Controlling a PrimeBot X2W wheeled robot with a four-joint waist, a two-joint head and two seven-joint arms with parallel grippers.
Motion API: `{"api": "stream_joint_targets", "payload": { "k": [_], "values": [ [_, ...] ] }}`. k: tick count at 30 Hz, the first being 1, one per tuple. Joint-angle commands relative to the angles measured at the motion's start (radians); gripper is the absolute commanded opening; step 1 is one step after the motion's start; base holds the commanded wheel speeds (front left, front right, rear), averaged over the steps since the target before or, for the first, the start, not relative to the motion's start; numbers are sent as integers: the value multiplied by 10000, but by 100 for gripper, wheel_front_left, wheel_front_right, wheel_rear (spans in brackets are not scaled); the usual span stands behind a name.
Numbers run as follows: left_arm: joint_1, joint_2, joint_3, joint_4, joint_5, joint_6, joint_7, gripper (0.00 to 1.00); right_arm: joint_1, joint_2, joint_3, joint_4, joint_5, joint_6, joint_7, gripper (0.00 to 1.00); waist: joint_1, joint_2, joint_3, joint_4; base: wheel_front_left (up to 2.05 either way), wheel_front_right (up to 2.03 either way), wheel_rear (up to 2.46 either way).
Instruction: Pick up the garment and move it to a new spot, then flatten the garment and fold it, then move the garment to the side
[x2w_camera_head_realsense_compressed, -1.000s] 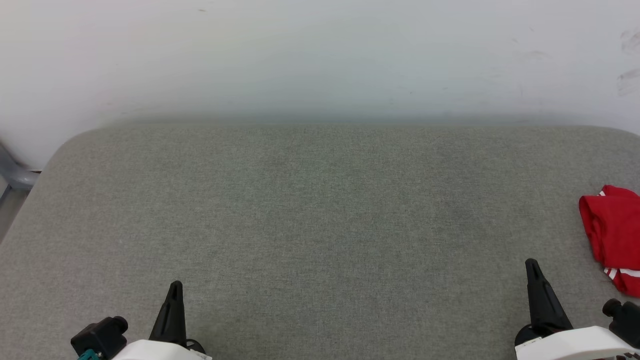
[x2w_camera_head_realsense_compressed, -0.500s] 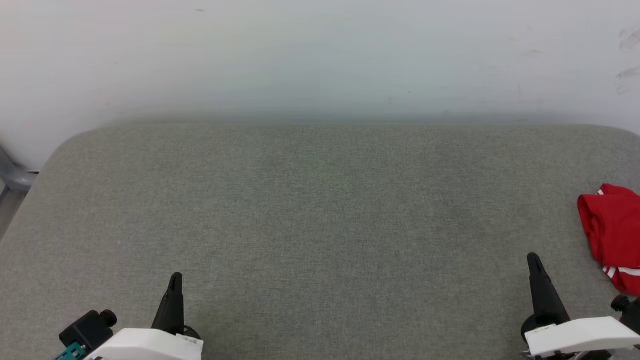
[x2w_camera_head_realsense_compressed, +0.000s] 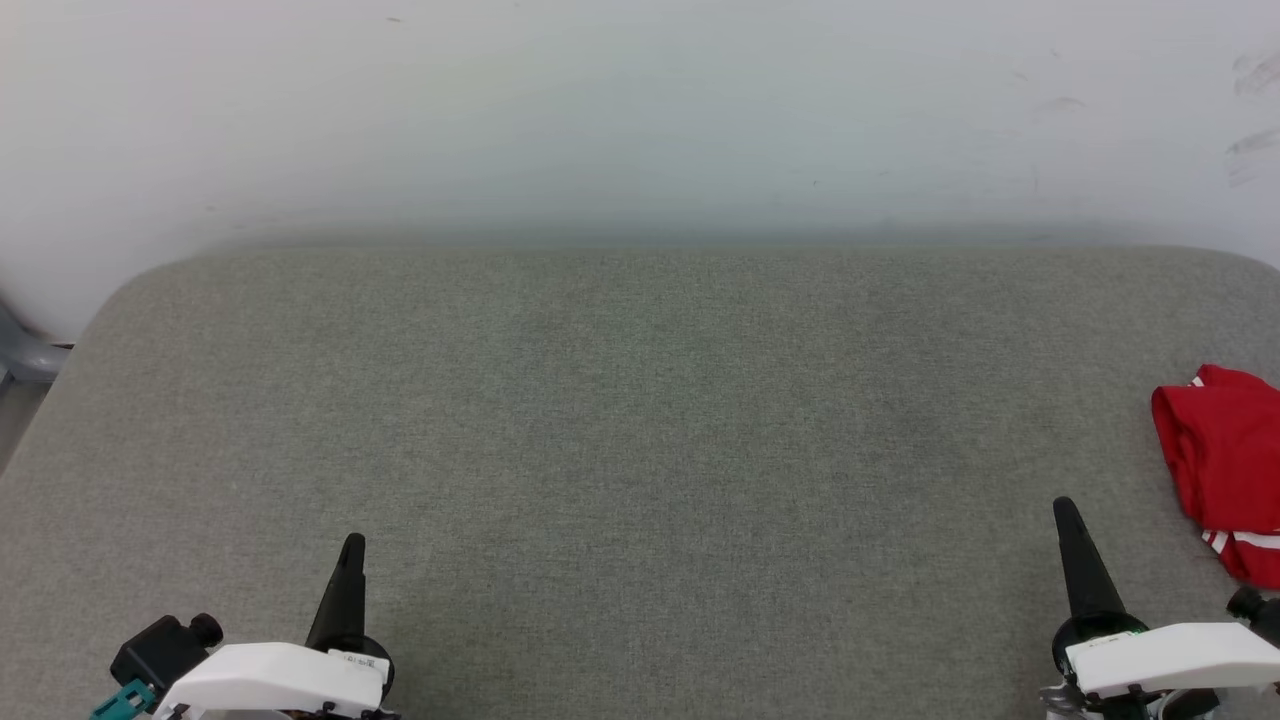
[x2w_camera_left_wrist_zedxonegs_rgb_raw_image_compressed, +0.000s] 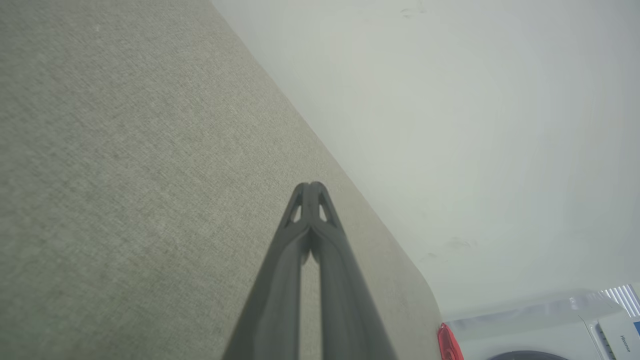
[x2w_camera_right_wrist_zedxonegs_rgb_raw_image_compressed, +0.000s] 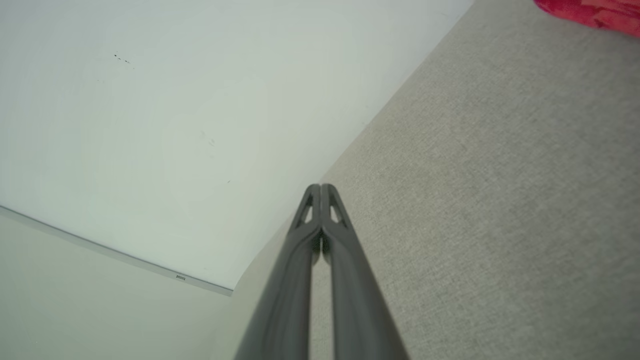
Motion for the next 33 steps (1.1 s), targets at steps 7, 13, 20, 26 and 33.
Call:
{"api": "stream_joint_targets", "payload": {
  "k": [7, 13, 20, 26, 33],
  "values": [
    [-384, 12, 97, 31, -987, -102, 249, 0, -368, -79, -66, 28, 961, -3, 242, 0, 0, -1, 7, -21, 0, 0, 0],
    [-506, 12, 148, 114, -1643, -156, 405, 0, -477, -76, -99, 100, 1586, -4, 413, 0, 0, -1, 13, -39, 0, 0, 0],
    [-633, 10, 200, 206, -2360, -197, 580, 0, -564, -71, -133, 188, 2264, -5, 584, 0, 0, -1, 20, -60, 0, 0, 0],
    [-719, 10, 239, 281, -2947, -239, 718, 0, -662, -64, -166, 252, 2821, -5, 740, 0, 0, -1, 26, -78, 0, 0, 0],
    [-836, 10, 279, 361, -3595, -272, 886, 0, -738, -55, -203, 325, 3431, -6, 902, 0, 0, -1, 33, -98, 0, 0, 0]
  ]
}}
